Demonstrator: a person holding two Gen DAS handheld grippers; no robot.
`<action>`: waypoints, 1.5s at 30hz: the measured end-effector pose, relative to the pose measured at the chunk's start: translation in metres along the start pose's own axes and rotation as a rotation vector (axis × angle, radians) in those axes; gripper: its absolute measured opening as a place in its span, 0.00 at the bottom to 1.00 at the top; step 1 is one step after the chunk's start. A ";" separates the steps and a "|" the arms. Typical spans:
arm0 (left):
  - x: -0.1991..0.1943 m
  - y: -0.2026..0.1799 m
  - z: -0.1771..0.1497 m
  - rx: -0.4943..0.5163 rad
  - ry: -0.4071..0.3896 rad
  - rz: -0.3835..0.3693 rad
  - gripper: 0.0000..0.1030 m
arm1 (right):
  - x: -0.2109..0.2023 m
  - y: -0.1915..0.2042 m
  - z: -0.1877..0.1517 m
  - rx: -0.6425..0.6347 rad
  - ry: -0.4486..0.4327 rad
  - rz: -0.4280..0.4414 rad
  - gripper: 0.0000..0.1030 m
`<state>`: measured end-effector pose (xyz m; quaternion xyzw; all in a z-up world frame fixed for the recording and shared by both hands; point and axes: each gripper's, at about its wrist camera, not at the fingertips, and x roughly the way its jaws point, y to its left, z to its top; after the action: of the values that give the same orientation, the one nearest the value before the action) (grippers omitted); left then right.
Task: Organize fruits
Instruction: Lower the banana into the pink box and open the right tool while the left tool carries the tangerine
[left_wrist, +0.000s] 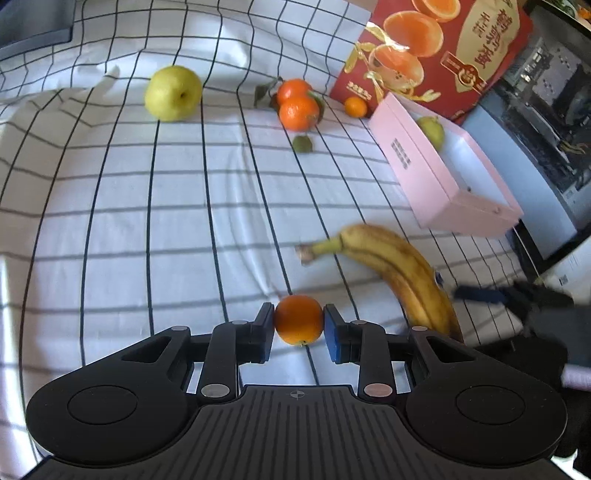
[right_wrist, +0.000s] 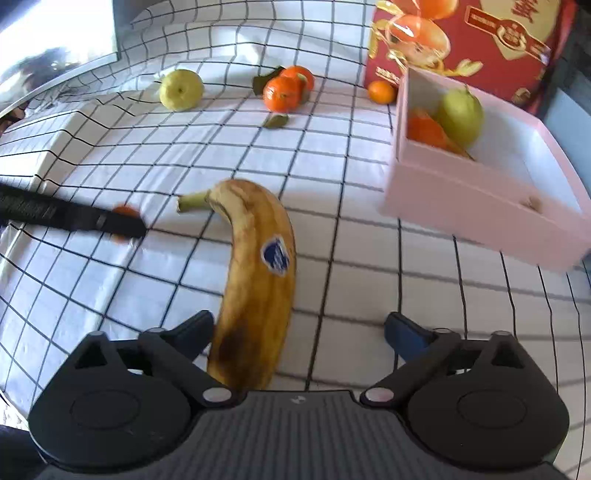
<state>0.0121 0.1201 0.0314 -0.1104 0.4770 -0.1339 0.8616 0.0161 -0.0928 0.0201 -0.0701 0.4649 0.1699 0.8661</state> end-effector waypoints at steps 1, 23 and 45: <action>-0.002 0.000 -0.003 0.003 0.004 -0.002 0.32 | 0.003 0.002 0.004 -0.002 -0.001 0.002 0.90; -0.015 -0.006 -0.006 0.026 -0.013 -0.026 0.32 | -0.015 0.009 0.021 0.017 -0.095 0.037 0.34; 0.021 -0.148 0.129 0.159 -0.223 -0.207 0.32 | -0.092 -0.194 0.147 0.232 -0.200 -0.173 0.34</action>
<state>0.1138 -0.0174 0.1291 -0.1046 0.3525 -0.2464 0.8967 0.1542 -0.2536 0.1710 0.0079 0.3852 0.0458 0.9217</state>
